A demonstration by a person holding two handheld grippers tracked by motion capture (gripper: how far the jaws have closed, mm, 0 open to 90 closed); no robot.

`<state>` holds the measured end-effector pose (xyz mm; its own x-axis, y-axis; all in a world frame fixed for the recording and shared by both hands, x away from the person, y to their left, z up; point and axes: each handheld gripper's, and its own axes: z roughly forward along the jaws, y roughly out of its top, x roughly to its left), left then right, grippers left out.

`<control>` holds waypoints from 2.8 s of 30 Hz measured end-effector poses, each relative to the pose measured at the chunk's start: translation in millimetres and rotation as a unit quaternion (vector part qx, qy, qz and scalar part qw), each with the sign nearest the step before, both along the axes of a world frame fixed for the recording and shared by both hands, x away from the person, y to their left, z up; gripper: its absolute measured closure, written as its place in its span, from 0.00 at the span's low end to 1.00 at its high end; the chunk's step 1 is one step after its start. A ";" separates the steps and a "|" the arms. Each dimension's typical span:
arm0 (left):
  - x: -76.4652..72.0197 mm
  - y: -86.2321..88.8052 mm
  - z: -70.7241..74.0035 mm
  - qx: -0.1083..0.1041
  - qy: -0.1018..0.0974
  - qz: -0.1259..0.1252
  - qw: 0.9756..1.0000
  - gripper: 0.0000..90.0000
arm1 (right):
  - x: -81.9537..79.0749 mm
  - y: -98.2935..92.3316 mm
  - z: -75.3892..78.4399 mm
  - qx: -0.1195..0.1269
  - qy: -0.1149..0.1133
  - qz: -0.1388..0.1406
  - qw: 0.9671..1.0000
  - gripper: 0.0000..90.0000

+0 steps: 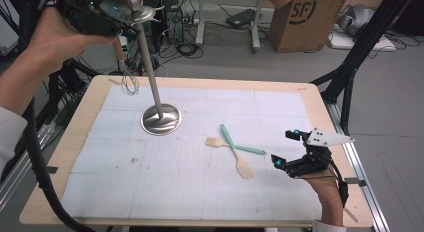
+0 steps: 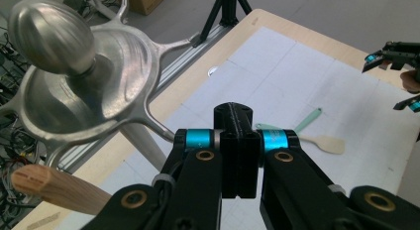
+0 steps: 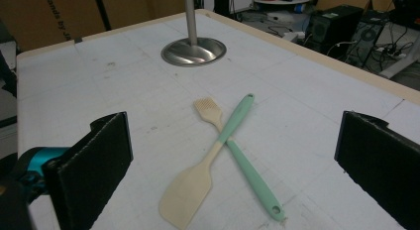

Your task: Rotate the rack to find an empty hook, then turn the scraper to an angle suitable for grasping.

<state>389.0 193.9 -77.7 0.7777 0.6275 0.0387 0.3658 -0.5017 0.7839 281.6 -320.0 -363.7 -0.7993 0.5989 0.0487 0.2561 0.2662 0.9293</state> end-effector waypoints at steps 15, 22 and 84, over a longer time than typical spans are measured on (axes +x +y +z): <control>9.8 20.8 -4.0 0.021 -0.005 0.029 0.999 1.00 | 1.1 -0.9 -0.9 0.001 0.001 -0.001 1.000 0.00; 18.7 42.4 -5.5 0.014 -0.010 0.042 0.999 1.00 | 1.5 -1.3 -1.2 -0.001 0.002 -0.002 1.000 0.00; -115.9 59.2 -195.0 -0.090 -0.104 -0.122 0.983 0.02 | -10.4 16.1 24.0 -0.006 -0.016 0.018 1.000 0.00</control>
